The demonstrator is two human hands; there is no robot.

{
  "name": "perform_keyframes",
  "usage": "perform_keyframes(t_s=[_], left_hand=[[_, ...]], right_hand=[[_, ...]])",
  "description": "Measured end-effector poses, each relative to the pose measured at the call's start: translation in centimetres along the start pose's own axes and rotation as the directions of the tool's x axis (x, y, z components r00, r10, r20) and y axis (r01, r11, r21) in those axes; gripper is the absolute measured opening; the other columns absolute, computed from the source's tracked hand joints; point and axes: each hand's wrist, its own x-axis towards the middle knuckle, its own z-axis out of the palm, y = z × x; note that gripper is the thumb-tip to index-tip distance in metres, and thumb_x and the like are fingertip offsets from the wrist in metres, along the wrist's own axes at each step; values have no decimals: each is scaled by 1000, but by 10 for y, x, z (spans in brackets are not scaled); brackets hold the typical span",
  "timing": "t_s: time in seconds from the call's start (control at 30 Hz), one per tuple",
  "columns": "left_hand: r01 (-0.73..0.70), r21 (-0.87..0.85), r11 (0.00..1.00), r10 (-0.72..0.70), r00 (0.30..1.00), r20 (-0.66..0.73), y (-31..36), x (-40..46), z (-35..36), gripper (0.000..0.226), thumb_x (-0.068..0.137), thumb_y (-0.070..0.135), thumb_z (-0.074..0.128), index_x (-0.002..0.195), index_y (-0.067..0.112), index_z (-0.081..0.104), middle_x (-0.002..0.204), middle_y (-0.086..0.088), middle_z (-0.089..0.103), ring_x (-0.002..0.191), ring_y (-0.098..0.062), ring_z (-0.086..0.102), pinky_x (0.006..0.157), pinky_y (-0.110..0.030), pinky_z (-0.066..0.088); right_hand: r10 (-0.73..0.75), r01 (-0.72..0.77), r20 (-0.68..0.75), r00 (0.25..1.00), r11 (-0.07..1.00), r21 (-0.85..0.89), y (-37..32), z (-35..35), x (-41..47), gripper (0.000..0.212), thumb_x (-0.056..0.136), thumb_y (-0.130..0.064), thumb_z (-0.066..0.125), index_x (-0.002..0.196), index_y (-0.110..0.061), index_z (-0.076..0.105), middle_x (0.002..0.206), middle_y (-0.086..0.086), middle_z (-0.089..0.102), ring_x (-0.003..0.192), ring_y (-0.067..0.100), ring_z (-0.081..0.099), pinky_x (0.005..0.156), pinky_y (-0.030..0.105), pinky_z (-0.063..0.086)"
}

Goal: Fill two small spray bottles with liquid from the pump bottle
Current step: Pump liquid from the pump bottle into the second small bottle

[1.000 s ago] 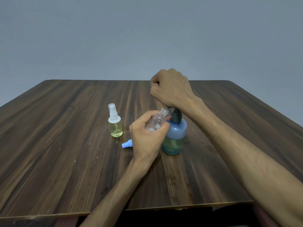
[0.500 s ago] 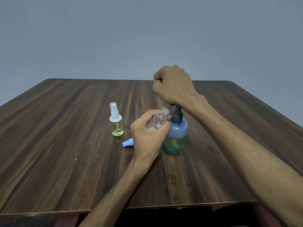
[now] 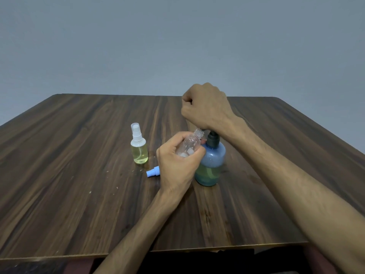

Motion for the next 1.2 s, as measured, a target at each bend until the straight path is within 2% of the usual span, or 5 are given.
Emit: perform_keyframes(t_s=[0.07, 0.2, 0.33, 0.53, 1.2], left_hand=[[8, -8, 1000, -8, 1000, 1, 0, -1, 0, 19, 79, -1, 75, 94, 8, 83, 84, -4, 80, 81, -24, 75, 73, -28, 57], [28, -16, 999, -28, 1000, -4, 2, 0, 2, 20, 76, 4, 72, 92, 8, 82, 83, -6, 78, 79, -12, 70, 73, -26, 56], [27, -32, 999, -27, 1000, 5, 3, 0, 0, 20, 76, 4, 72, 92, 7, 83, 84, -6, 80, 80, -11, 71, 74, -25, 56], [12, -11, 1000, -12, 1000, 3, 3, 1, 0, 19, 76, 5, 73, 92, 5, 82, 83, -9, 78, 84, -31, 73, 73, -27, 57], [-26, 16, 1000, 26, 1000, 12, 0, 2, -2, 22, 79, -7, 76, 94, 6, 83, 86, -4, 80, 80, -14, 74, 74, -20, 57]], right_hand=[[0, 0, -37, 999, 1000, 6, 1, -3, 2, 28, 70, -6, 50, 57, -19, 28, 54, -1, 24, 58, 18, 17, 53, 30, 21], [31, -32, 64, 997, 999, 11, 3, 3, -2, 24, 71, -10, 51, 57, -18, 33, 54, -1, 30, 59, 20, 21, 54, 31, 26], [10, -9, -46, 999, 1000, 18, 1, -3, 1, 25, 69, -6, 49, 59, -18, 30, 55, -1, 24, 58, 19, 16, 54, 31, 22], [17, -17, 7, 1000, 1000, 7, 1, 1, -2, 27, 71, -8, 51, 59, -19, 29, 56, 0, 24, 60, 19, 17, 54, 31, 22], [17, -16, -53, 998, 1000, 24, 2, -4, 3, 26, 70, -6, 49, 58, -18, 30, 56, 1, 26, 59, 18, 18, 53, 30, 23]])
